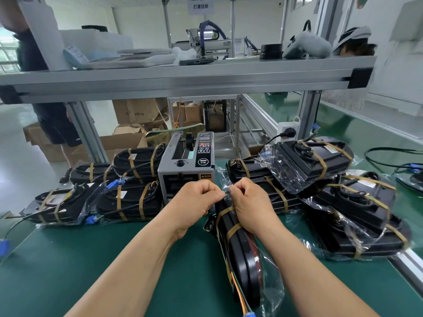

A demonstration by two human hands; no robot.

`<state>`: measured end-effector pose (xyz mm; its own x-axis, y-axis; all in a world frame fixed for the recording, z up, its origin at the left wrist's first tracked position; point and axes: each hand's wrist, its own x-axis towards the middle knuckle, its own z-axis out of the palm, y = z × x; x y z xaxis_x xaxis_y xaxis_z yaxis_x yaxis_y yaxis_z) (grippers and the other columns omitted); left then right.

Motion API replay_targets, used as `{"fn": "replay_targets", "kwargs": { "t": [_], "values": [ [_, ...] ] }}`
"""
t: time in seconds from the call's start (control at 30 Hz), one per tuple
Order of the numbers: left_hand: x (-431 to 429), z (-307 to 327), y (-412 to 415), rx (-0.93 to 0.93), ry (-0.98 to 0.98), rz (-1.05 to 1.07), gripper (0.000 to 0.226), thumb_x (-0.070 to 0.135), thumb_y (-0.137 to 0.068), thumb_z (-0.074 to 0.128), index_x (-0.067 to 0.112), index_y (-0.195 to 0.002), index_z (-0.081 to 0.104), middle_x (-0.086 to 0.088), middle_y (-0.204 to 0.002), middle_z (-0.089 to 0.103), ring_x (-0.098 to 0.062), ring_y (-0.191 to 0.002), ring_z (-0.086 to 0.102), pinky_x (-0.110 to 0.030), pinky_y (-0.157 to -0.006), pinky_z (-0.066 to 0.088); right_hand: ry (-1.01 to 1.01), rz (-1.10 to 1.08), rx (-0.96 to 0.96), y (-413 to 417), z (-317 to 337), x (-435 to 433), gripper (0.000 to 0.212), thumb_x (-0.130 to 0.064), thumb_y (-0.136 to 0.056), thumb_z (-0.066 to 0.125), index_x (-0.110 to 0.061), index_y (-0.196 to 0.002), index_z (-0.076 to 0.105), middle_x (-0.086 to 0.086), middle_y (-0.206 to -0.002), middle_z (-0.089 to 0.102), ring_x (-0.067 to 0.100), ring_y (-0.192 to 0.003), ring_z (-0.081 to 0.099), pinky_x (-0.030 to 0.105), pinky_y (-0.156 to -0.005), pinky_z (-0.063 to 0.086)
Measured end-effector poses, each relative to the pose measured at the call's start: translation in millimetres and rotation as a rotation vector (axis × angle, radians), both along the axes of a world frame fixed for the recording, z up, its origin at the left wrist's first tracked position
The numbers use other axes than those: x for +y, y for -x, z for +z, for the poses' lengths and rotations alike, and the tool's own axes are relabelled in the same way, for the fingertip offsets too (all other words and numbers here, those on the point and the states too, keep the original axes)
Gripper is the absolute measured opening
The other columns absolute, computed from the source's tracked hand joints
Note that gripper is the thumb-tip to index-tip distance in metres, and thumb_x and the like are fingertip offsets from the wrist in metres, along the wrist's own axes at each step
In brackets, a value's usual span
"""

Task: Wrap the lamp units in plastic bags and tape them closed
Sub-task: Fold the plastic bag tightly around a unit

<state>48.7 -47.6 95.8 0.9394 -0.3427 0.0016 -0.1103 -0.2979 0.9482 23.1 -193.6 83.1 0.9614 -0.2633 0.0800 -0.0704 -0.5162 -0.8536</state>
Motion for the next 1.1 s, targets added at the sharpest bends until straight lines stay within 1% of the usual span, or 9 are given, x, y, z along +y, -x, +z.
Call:
{"fn": "replay_targets", "kwargs": {
  "t": [0.13, 0.27, 0.43, 0.7, 0.83, 0.9, 0.97, 1.03, 1.1],
  "values": [
    [-4.2, -4.9, -3.6, -0.023, -0.041, 0.017, 0.017, 0.023, -0.091, 0.067, 0.017, -0.075, 0.062, 0.017, -0.050, 0.046, 0.000, -0.049, 0.039, -0.024, -0.061, 0.037, 0.010, 0.007, 0.014, -1.2, 0.5, 0.4, 0.022, -0.031, -0.101, 0.046, -0.017, -0.092, 0.060, 0.006, -0.093, 0.065, 0.026, -0.089, 0.059, 0.044, -0.082, 0.048],
    [-6.0, -10.1, -6.0, -0.027, -0.012, 0.049, 0.019, 0.023, -0.088, 0.070, 0.018, -0.072, 0.062, 0.021, -0.051, 0.049, 0.004, -0.048, 0.041, -0.023, -0.063, 0.037, 0.019, 0.013, -0.003, -1.4, -1.3, -0.2, 0.022, -0.030, -0.101, 0.046, -0.016, -0.091, 0.060, 0.005, -0.093, 0.065, 0.024, -0.088, 0.058, 0.039, -0.078, 0.046],
    [-6.6, -13.3, -7.7, -0.031, 0.010, 0.048, 0.020, 0.018, -0.089, 0.071, 0.017, -0.070, 0.062, 0.020, -0.049, 0.050, 0.005, -0.046, 0.042, -0.018, -0.057, 0.036, 0.024, 0.012, -0.009, -2.3, -2.2, -1.0, 0.022, -0.029, -0.101, 0.045, -0.018, -0.087, 0.058, 0.002, -0.089, 0.063, 0.022, -0.085, 0.057, 0.039, -0.075, 0.045],
    [-6.1, -17.6, -9.1, -0.081, 0.012, 0.059, 0.019, 0.019, -0.087, 0.073, 0.016, -0.071, 0.064, 0.015, -0.053, 0.051, 0.003, -0.045, 0.040, -0.009, -0.047, 0.036, 0.053, 0.015, -0.009, -2.0, -1.8, -0.9, 0.023, -0.028, -0.102, 0.044, -0.014, -0.093, 0.060, 0.004, -0.091, 0.064, 0.024, -0.089, 0.058, 0.041, -0.080, 0.048],
    [-6.6, -16.8, -9.1, -0.136, -0.049, 0.096, 0.018, 0.022, -0.084, 0.076, 0.016, -0.072, 0.064, 0.011, -0.058, 0.051, -0.002, -0.051, 0.041, -0.014, -0.053, 0.039, 0.039, 0.014, -0.007, -2.2, -1.6, -0.5, 0.022, -0.028, -0.101, 0.045, -0.015, -0.092, 0.060, 0.003, -0.092, 0.064, 0.023, -0.088, 0.057, 0.039, -0.077, 0.045],
    [-7.3, -16.7, -9.9, -0.144, -0.095, 0.136, 0.017, 0.026, -0.082, 0.077, 0.017, -0.077, 0.064, 0.013, -0.057, 0.049, -0.003, -0.051, 0.041, -0.020, -0.057, 0.040, 0.032, 0.010, -0.008, -2.0, -1.5, -0.4, 0.022, -0.029, -0.101, 0.046, -0.015, -0.092, 0.060, 0.003, -0.092, 0.064, 0.023, -0.088, 0.058, 0.039, -0.078, 0.046],
    [-8.2, -17.8, -10.7, -0.112, -0.086, 0.180, 0.017, 0.027, -0.080, 0.078, 0.019, -0.086, 0.064, 0.010, -0.065, 0.054, -0.005, -0.058, 0.048, -0.023, -0.061, 0.042, 0.025, 0.007, -0.007, -1.7, -1.6, -0.4, 0.022, -0.030, -0.102, 0.046, -0.016, -0.092, 0.060, 0.002, -0.091, 0.064, 0.022, -0.087, 0.058, 0.039, -0.077, 0.046],
    [-11.0, -19.5, -10.0, -0.056, -0.021, 0.194, 0.015, 0.025, -0.080, 0.077, 0.017, -0.087, 0.067, 0.008, -0.070, 0.059, -0.001, -0.059, 0.053, -0.015, -0.058, 0.044, 0.030, 0.008, -0.004, -1.7, -1.6, -0.6, 0.022, -0.031, -0.102, 0.046, -0.018, -0.090, 0.059, 0.001, -0.090, 0.063, 0.021, -0.086, 0.057, 0.038, -0.075, 0.045],
    [-14.8, -21.6, -8.2, -0.011, 0.049, 0.204, 0.011, 0.022, -0.081, 0.077, 0.014, -0.081, 0.069, 0.007, -0.068, 0.063, 0.005, -0.054, 0.054, -0.010, -0.052, 0.044, 0.035, 0.009, -0.002, -1.8, -1.4, -0.8, 0.021, -0.030, -0.102, 0.046, -0.019, -0.090, 0.058, 0.001, -0.090, 0.063, 0.021, -0.088, 0.058, 0.038, -0.077, 0.046]
  ]
}}
